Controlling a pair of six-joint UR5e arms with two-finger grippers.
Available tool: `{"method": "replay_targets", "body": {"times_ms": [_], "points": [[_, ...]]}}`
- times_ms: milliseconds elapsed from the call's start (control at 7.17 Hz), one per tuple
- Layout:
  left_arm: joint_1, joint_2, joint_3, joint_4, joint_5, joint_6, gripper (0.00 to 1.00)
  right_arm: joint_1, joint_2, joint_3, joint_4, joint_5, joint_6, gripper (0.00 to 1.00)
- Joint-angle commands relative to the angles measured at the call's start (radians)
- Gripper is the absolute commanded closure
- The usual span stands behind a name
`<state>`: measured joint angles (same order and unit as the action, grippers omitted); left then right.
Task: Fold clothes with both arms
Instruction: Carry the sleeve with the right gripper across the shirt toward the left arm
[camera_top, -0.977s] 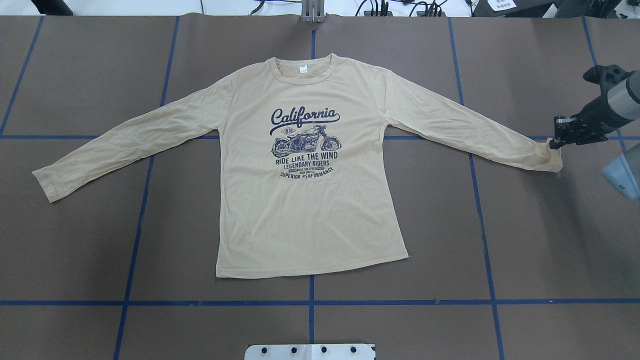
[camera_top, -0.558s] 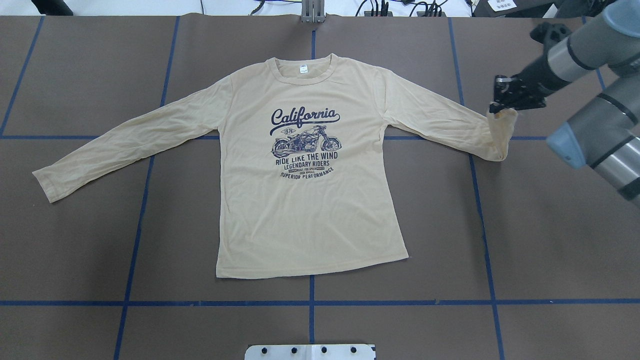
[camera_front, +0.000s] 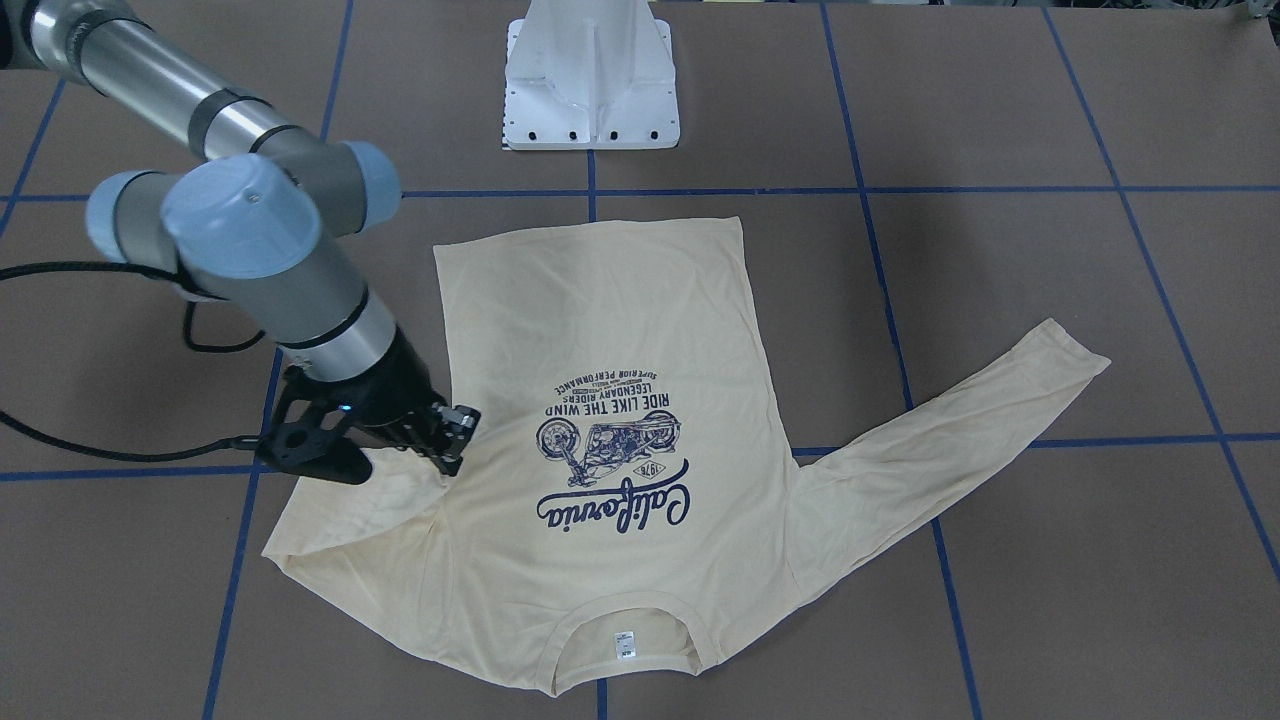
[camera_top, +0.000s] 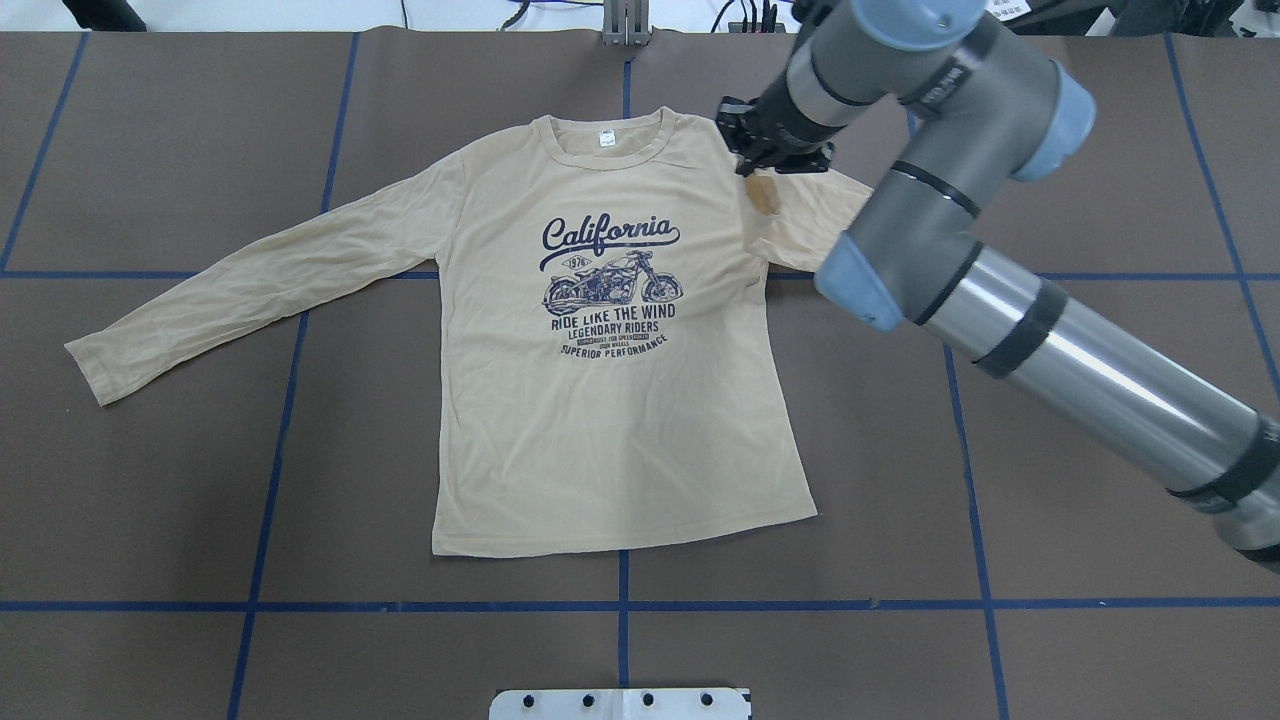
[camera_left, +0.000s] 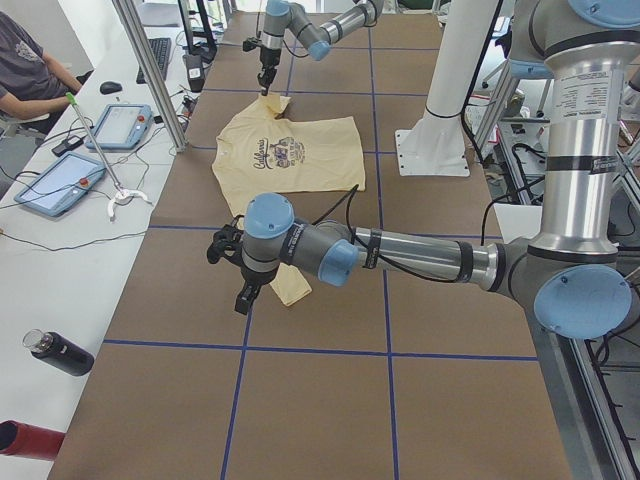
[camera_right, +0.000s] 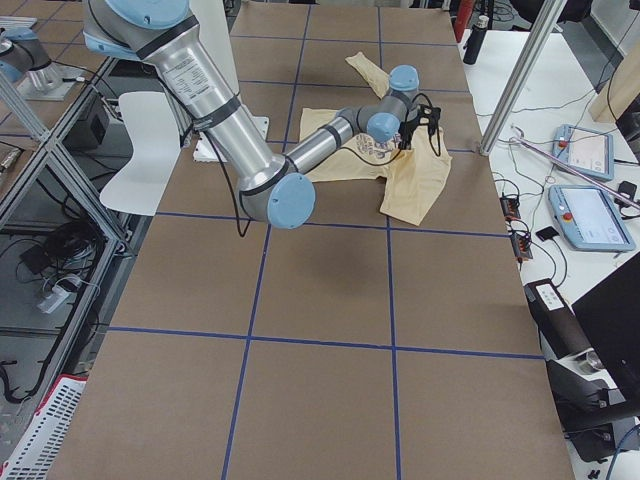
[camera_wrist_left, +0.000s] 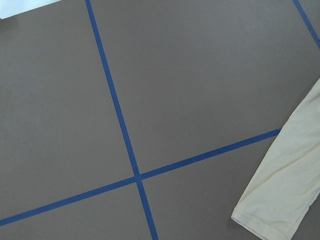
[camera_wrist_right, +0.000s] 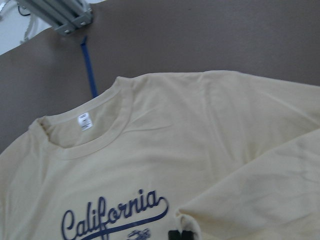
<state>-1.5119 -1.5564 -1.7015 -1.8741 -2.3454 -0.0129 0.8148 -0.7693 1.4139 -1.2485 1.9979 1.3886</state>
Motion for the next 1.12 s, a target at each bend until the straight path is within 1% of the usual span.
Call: {"method": "replay_targets", "body": {"times_ms": [0, 140, 419, 558, 698, 837, 977], "points": [[0.015, 0.001, 0.002, 0.001, 0.0, 0.001, 0.0, -0.136, 0.219, -0.117, -0.071, -0.165, -0.003, 1.0], [0.015, 0.001, 0.002, 0.001, 0.0, 0.001, 0.0, -0.172, 0.257, -0.15, -0.068, -0.206, -0.02, 1.0], [0.015, 0.001, 0.009, 0.001, 0.0, 0.001, 0.0, -0.209, 0.31, -0.176, -0.065, -0.218, -0.107, 1.0], [0.015, 0.001, 0.013, 0.001, 0.0, 0.001, 0.0, -0.244, 0.34, -0.215, -0.062, -0.275, -0.111, 1.0], [0.015, 0.001, 0.016, 0.001, 0.0, 0.001, 0.0, -0.265, 0.373, -0.275, -0.055, -0.318, -0.121, 1.0], [0.015, 0.001, 0.016, 0.001, -0.002, 0.001, 0.0, -0.266, 0.424, -0.339, -0.054, -0.323, -0.122, 1.0], [0.016, 0.001, 0.016, 0.001, -0.002, 0.001, 0.0, -0.276, 0.447, -0.411, 0.021, -0.344, -0.122, 1.0]]}}
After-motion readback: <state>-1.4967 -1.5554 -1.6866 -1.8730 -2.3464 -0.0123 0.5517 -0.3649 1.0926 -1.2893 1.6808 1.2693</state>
